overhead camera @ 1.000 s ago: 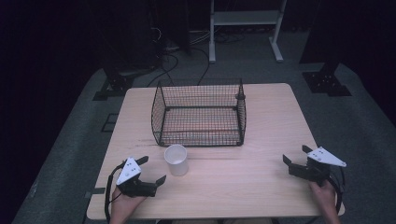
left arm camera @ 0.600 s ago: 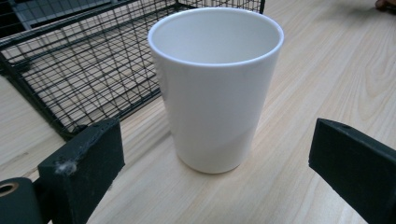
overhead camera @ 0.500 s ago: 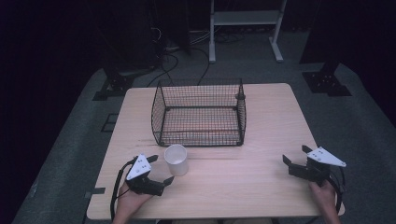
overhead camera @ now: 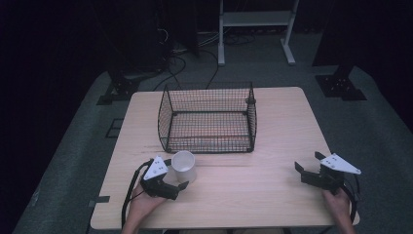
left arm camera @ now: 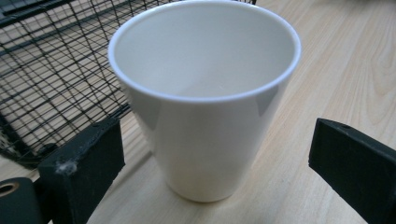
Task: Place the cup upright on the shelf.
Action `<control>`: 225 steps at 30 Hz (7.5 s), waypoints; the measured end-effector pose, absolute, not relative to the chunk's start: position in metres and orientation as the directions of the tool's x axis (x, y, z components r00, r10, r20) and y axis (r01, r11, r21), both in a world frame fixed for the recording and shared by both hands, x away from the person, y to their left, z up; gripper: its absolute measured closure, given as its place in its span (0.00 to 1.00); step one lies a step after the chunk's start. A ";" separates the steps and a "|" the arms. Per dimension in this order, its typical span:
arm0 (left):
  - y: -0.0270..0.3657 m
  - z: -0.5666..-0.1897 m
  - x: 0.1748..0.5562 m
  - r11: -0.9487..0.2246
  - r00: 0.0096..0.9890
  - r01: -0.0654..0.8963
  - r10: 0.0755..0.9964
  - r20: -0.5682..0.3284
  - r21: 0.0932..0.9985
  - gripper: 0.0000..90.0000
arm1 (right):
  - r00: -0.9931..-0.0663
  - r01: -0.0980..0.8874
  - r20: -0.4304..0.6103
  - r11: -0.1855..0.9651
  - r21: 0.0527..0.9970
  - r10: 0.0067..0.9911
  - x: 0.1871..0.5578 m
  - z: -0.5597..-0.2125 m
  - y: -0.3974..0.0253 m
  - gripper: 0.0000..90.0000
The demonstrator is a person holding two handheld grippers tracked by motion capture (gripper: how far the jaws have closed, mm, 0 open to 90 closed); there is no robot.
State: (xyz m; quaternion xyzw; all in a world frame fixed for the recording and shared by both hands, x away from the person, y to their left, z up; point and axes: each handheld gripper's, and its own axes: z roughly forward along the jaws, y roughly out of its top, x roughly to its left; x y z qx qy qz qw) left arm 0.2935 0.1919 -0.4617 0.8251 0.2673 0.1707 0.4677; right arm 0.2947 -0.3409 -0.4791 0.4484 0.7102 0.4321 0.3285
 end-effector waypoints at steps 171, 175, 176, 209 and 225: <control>0.114 -0.309 0.439 -0.573 0.915 0.183 0.396 0.075 0.799 0.24 | -0.372 0.353 -0.059 0.200 0.914 0.926 0.295 -0.479 -0.343 0.15; 0.112 -0.310 0.444 -0.569 0.918 0.182 0.390 0.069 0.802 0.24 | -0.374 0.353 -0.059 0.201 0.914 0.925 0.295 -0.479 -0.343 0.15; 0.111 -0.311 0.446 -0.571 0.917 0.184 0.392 0.069 0.800 0.24 | -0.375 0.354 -0.059 0.201 0.913 0.925 0.295 -0.479 -0.343 0.15; 0.086 -0.338 0.494 -0.590 0.905 0.230 0.423 0.054 0.774 0.24 | -0.383 0.350 -0.048 0.193 0.917 0.922 0.295 -0.479 -0.344 0.15; 0.085 -0.360 0.506 -0.592 0.898 0.254 0.439 0.042 0.765 0.24 | -0.383 0.349 -0.047 0.191 0.917 0.923 0.294 -0.479 -0.344 0.14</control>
